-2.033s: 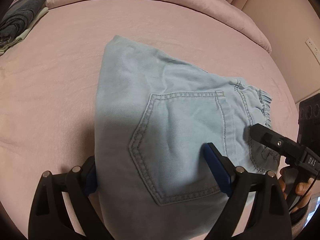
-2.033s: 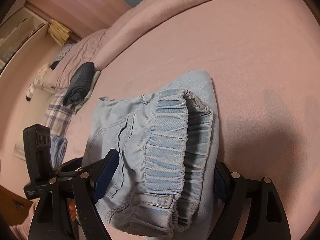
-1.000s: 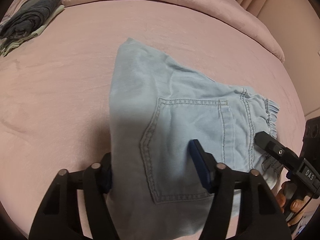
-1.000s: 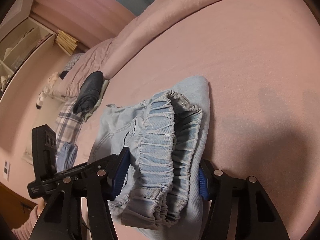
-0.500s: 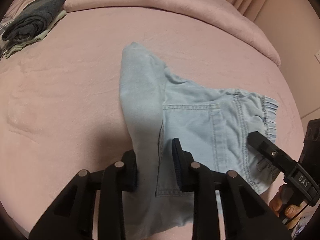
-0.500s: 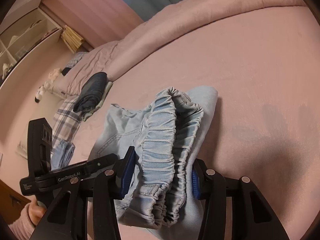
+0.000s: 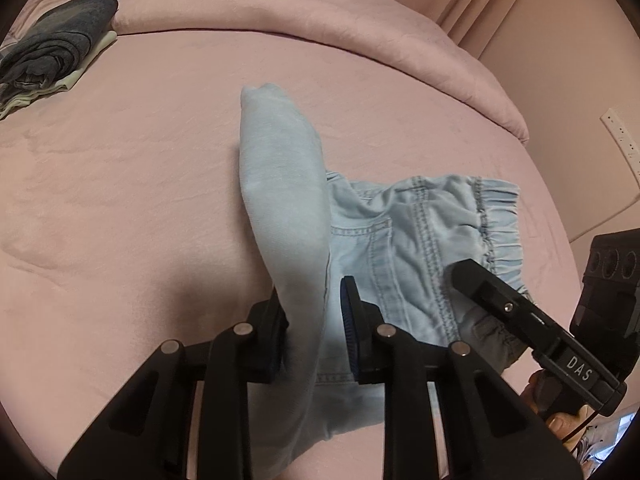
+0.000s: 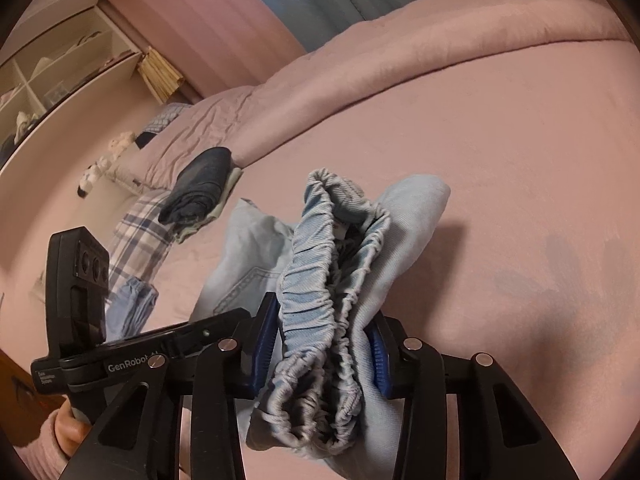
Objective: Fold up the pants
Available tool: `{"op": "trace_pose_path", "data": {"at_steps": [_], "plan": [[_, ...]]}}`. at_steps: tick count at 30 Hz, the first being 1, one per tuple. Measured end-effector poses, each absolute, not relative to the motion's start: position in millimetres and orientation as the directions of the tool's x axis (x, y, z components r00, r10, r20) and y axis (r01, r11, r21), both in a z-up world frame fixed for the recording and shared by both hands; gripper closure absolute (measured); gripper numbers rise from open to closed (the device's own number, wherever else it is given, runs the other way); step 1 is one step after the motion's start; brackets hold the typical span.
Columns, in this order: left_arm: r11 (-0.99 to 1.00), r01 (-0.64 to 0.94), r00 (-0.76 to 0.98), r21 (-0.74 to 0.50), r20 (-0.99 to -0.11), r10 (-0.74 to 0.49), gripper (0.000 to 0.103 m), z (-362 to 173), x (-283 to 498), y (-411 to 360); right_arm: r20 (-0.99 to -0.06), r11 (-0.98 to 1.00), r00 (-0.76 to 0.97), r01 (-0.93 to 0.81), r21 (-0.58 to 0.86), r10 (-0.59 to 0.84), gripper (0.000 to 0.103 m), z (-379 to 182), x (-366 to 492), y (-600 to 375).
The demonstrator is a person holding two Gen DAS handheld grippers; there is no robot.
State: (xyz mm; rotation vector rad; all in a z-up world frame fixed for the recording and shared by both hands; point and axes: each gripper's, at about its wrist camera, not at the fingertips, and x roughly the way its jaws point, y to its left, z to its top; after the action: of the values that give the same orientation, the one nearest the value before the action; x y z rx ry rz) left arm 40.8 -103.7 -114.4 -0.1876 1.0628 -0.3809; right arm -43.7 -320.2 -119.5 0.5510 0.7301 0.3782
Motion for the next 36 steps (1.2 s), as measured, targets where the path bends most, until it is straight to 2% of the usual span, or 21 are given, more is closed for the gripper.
{"op": "trace_pose_path", "data": {"at_steps": [26, 36], "plan": [[0.895, 0.262, 0.464, -0.361, -0.766, -0.445, 0.081, -88.8, 48.1, -101.9, -0.475, 0.784, 0.701, -0.196, 0.589, 0.532, 0.062, -99.3, -34.5, -308.0], [0.886, 0.28, 0.479, -0.369, -0.747, -0.462, 0.081, -84.4, 58.0, -98.1, -0.491, 0.8, 0.697, -0.202, 0.565, 0.522, 0.062, -93.5, -25.1, -302.7]]}}
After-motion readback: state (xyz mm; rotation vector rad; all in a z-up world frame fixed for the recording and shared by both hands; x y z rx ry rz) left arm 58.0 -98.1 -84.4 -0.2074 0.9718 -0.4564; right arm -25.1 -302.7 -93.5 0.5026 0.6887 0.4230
